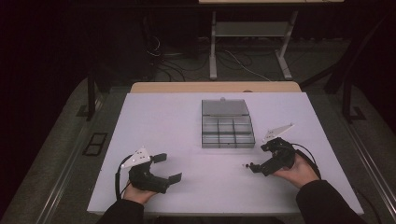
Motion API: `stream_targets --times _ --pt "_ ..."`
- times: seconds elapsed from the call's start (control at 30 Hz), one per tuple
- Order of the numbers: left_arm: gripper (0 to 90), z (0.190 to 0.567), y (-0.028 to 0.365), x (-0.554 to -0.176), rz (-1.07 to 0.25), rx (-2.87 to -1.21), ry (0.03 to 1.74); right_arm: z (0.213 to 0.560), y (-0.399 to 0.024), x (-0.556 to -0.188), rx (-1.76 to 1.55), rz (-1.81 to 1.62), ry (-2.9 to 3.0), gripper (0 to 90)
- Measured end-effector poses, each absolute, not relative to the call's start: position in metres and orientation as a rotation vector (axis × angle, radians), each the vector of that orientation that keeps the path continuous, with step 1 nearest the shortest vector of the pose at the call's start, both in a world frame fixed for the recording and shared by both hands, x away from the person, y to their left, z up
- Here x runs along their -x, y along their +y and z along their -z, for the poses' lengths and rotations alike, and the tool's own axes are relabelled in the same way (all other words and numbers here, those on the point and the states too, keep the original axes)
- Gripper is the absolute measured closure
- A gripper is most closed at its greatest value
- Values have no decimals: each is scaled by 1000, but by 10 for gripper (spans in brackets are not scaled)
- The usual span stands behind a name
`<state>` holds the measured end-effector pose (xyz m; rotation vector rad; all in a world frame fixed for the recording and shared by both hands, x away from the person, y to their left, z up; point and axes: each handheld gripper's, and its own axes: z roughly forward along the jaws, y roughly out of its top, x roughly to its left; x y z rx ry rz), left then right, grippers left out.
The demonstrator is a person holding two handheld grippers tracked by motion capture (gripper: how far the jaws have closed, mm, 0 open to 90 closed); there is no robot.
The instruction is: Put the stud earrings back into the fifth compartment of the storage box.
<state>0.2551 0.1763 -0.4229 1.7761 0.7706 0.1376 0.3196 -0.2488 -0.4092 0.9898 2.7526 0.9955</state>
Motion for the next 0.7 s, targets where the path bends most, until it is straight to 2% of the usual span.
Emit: stream_targets --times 0.03,0.07,0.1,0.13,0.37,0.53,0.57,0.63,0.67,0.7 --pt "0 423 176 -255 -137 -1776 771 411 -247 -320 -977 -981 2787 80" --pt "0 423 176 -255 -137 -1776 770 412 -247 -321 -960 -977 2802 107" --pt "0 423 176 -255 -138 -1776 770 412 -247 -321 -960 -977 2802 107" --pt "0 423 176 -255 -139 -1777 770 414 -245 -321 -948 -965 2826 151" --pt "0 423 176 -255 -141 -1775 768 422 -242 -326 -905 -900 2871 282" --pt "0 423 175 -255 -142 -1781 766 425 -241 -330 -897 -899 2888 430" --pt "0 423 175 -255 -143 -1781 765 425 -241 -330 -897 -899 2888 430" --pt "0 423 175 -255 -142 -1780 765 426 -241 -332 -892 -891 2883 524" --pt "0 423 175 -255 -142 -1780 764 426 -241 -332 -892 -891 2883 524" --pt "0 423 175 -255 -141 -1779 764 428 -241 -333 -884 -886 2886 570"
